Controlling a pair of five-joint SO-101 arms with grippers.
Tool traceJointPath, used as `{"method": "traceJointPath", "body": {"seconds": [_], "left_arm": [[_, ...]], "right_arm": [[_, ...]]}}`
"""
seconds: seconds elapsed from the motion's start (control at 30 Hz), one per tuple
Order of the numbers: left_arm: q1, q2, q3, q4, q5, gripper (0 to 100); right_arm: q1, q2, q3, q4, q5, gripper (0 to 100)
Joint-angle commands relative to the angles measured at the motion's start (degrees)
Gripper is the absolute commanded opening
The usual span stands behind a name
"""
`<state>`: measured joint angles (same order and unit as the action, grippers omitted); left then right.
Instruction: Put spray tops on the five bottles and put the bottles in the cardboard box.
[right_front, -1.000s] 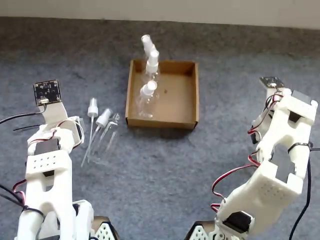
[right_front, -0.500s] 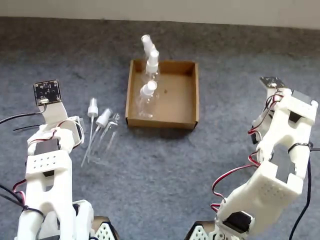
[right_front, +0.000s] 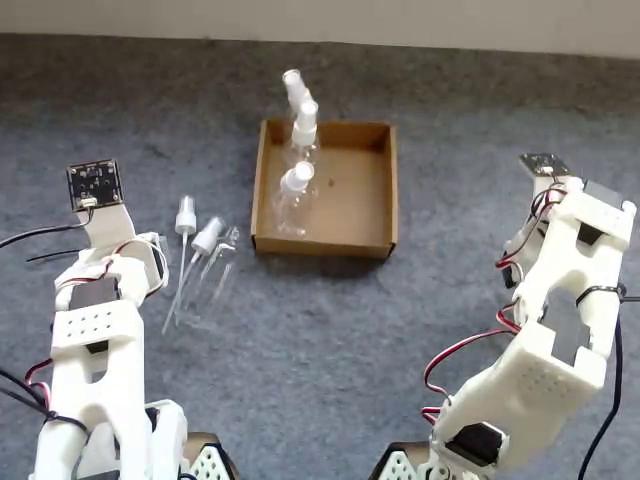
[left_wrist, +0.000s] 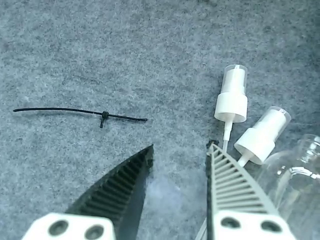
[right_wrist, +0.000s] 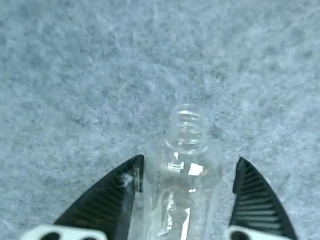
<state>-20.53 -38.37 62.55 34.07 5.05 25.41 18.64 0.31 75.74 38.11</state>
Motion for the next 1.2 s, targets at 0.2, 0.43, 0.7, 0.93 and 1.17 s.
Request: {"method": "traceJointPath", "body": {"seconds": [0.2, 0.43, 0.7, 0.93, 1.17], "left_arm": [[0.9, -0.7, -0.1, -1.0, -0.1, 17], [0.9, -0.8, 0.0, -1.0, -0.1, 17], [0.9, -0.8, 0.0, -1.0, -0.1, 17], [0.9, -0.8, 0.0, -1.0, -0.1, 17], [0.9, -0.8, 0.0, -1.0, -0.1, 17]], "right_arm": [[0.1, -0.5, -2.5, 0.2, -0.2, 24.1], [0.1, -0.5, -2.5, -0.4, -0.2, 24.1], [-0.7, 2.1, -1.2, -0.6, -0.1, 24.1], [-0.2, 3.2, -1.3, 0.0, -0.4, 24.1], [-0.4, 2.5, -3.5, 0.0, -0.5, 24.1]]}}
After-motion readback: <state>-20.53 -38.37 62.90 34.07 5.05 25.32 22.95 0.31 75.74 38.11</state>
